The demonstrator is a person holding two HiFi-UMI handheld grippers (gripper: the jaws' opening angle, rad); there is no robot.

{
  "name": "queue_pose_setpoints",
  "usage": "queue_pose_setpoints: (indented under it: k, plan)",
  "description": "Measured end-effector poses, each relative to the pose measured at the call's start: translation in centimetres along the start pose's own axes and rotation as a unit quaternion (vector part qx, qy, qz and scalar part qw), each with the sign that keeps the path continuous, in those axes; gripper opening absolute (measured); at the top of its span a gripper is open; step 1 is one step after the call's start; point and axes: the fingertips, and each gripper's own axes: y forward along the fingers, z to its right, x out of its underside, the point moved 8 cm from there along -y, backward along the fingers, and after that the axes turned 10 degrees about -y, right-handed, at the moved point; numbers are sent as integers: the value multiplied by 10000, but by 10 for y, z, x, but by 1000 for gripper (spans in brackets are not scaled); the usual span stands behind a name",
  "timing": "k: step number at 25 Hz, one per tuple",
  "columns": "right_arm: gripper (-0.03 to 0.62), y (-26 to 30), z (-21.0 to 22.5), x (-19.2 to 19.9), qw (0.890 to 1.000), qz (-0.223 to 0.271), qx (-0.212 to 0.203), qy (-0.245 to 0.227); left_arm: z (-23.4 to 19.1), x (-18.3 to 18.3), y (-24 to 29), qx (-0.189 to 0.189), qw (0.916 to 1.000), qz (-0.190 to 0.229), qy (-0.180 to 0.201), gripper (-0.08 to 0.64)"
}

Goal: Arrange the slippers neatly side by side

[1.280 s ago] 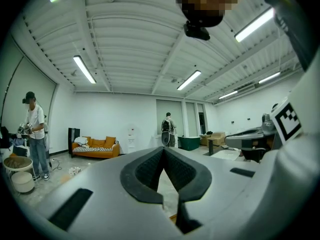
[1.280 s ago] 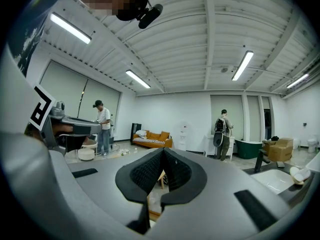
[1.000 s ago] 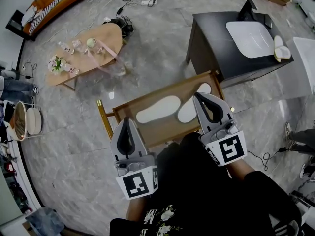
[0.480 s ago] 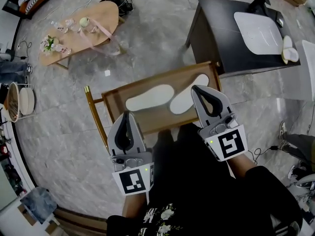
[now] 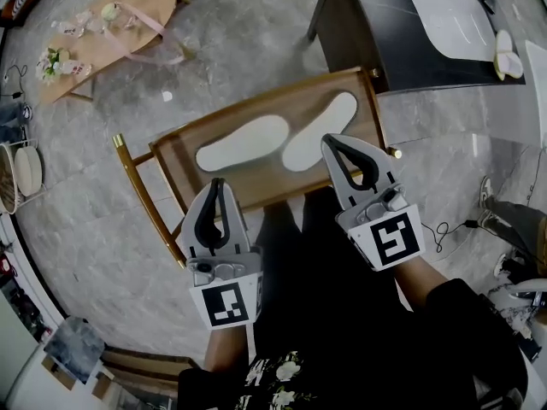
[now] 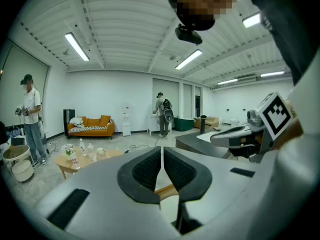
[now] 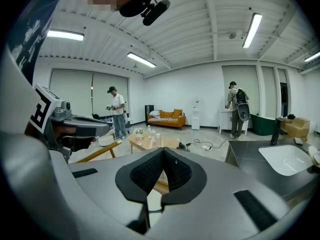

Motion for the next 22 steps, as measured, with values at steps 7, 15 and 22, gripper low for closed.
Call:
queue_pose_setpoints:
  k: [7,15,22]
  plan:
    - [-6,-1,-8,27,9994,-279,62,188,0,32,11,325,9978,-511,265,2]
    - [-5,-2,-19,52,9975,-506,164,466,-4,68,18,444,9929,-1071,273,71]
    - [-6,-4,-21,76,9954,-700,238,608,1,99,24,752,9841,-1521,529,119]
